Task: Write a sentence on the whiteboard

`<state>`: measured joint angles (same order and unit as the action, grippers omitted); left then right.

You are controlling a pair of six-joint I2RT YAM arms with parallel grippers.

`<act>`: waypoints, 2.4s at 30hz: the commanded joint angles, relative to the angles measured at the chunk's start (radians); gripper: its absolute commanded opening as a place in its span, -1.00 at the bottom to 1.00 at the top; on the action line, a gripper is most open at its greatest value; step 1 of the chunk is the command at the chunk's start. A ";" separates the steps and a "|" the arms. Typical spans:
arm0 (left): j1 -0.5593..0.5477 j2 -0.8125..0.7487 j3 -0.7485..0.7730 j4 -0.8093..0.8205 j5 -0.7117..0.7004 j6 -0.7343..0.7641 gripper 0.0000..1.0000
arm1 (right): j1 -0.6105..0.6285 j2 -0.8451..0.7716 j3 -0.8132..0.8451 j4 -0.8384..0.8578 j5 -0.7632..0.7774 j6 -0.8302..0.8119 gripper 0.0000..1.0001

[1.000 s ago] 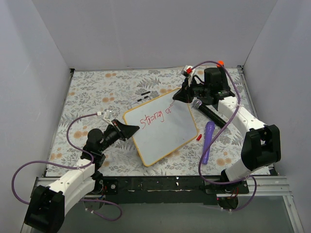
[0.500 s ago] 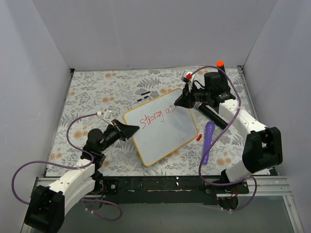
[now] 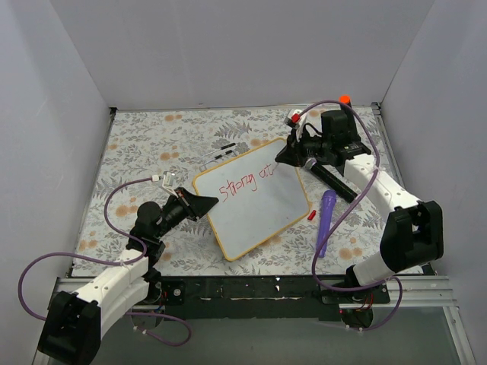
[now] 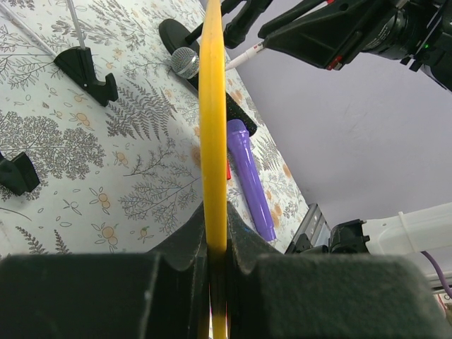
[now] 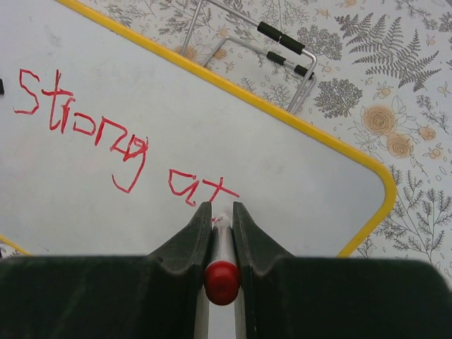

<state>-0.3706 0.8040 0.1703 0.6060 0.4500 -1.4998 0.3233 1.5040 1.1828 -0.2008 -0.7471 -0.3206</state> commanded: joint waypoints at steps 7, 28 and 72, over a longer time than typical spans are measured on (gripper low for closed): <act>-0.008 -0.049 0.003 0.061 -0.005 0.023 -1.00 | -0.007 -0.149 0.074 -0.184 -0.236 -0.133 -0.97; -0.008 -0.209 -0.009 -0.023 -0.091 0.006 -1.00 | -0.007 -0.300 -0.058 -0.307 -0.350 -0.291 -0.97; -0.008 -0.261 0.011 -0.146 -0.119 0.000 -1.00 | -0.007 -0.295 -0.137 -0.267 -0.385 -0.258 -0.97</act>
<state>-0.3763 0.5636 0.1387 0.4019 0.3374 -1.5009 0.3161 1.2205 1.0519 -0.5121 -1.0885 -0.6014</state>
